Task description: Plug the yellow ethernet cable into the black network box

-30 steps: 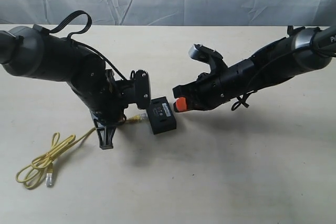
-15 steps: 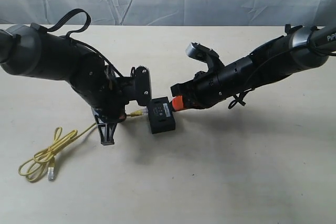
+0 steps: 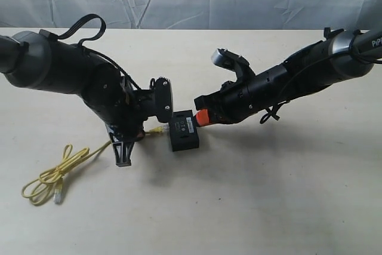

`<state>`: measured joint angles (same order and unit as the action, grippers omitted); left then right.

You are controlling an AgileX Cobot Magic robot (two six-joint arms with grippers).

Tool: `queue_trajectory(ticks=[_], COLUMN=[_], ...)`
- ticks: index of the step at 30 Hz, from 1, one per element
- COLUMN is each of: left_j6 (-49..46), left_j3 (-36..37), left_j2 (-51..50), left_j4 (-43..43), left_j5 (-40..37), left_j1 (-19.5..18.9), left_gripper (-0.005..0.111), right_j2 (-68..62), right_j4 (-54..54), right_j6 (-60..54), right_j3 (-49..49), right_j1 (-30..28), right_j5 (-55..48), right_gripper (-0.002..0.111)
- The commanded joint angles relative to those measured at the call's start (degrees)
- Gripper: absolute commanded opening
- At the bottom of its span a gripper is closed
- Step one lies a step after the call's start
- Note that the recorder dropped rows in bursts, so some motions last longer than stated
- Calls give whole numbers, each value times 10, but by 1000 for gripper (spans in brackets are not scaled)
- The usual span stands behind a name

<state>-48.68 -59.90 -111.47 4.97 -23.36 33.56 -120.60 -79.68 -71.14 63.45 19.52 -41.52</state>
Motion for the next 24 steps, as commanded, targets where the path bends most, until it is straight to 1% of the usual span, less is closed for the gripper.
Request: queue_trajectory(ticks=[1,9,18,24], left_j6=[2,1,-28,-28], left_j3=[-2,-2,-2,-2], left_j2=[-1,-1,-1,15], left_j4=[12,12,13,13], left_j5=[14,20,9,10], left_j1=[2,2,2,2], left_gripper=[0,0,0,0], right_j2=[1,1,1,1], right_j4=[4,4,2,-6], right_j6=[-4,-4,-31,-41], right_j3=[3,3,3,3], right_j1=[-1,-1,-1,-1], right_j5=[1,0,6,13], right_gripper=[-1,-1,-1,-1])
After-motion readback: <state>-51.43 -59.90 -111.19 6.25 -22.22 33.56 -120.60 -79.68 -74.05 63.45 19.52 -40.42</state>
